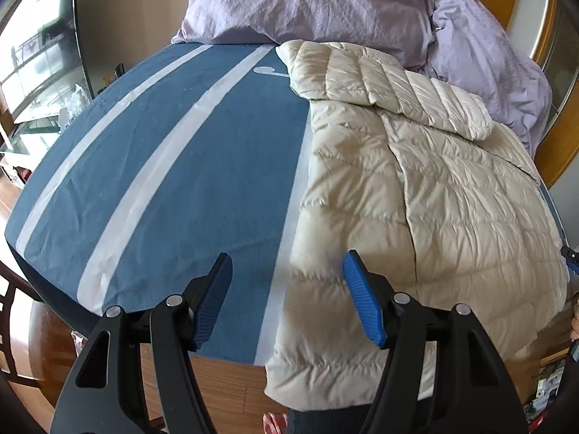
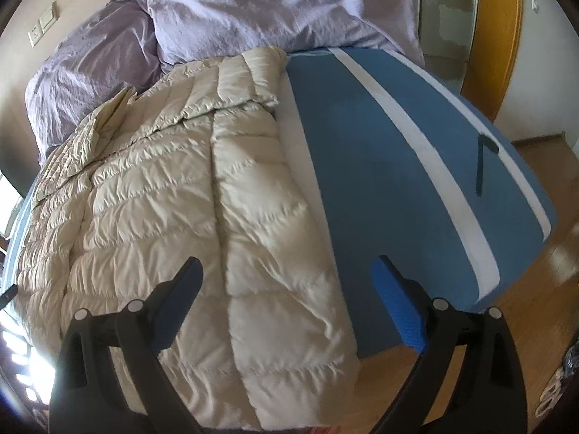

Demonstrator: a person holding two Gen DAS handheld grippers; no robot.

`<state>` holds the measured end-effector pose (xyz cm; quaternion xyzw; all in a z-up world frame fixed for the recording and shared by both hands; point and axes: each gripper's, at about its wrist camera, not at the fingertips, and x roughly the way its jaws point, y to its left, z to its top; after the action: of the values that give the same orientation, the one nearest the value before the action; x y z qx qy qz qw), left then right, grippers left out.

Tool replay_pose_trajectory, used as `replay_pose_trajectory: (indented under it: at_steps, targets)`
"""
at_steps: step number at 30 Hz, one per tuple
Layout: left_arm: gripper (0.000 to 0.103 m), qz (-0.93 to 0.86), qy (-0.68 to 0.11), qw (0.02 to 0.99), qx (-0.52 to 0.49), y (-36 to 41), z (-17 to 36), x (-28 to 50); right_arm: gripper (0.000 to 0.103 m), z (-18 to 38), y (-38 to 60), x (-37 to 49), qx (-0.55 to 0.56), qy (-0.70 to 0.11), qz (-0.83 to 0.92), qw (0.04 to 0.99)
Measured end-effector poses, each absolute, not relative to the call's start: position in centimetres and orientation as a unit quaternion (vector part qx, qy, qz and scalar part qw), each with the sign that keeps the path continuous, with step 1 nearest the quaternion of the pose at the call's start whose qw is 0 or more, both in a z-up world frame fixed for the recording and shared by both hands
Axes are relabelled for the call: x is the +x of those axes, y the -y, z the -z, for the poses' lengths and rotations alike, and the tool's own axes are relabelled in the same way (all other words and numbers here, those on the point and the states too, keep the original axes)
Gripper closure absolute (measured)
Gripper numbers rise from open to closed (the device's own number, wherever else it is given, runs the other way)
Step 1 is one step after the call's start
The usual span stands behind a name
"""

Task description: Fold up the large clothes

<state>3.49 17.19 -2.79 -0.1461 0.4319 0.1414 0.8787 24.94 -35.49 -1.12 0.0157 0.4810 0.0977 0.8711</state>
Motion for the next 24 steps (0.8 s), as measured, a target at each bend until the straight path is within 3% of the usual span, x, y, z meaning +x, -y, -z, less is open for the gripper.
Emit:
replay_pose_trajectory:
  at_steps: [4,10,13,18,24]
  targets:
    - [0.038,-0.13,-0.429,0.881,-0.151,-16.6,3.2,2.7,0.009,1.6,36.3,24.1,0.025,-0.485,-0.104,0.868]
    - [0.038,-0.12,-0.418,0.886,-0.159,-16.0,3.2,1.8,0.019,2.1,37.4,23.0,0.04,-0.487,-0.114,0.865]
    - [0.039,-0.116,-0.416,0.888,-0.16,-15.7,3.3,1.5,0.026,2.2,37.7,22.5,0.045,-0.484,-0.121,0.866]
    - [0.043,-0.11,-0.413,0.889,-0.165,-14.9,3.3,1.0,0.048,2.2,37.5,21.7,0.053,-0.48,-0.142,0.864]
    - [0.048,-0.104,-0.412,0.889,-0.169,-14.3,3.3,0.9,0.061,2.2,37.5,21.4,0.065,-0.476,-0.156,0.863]
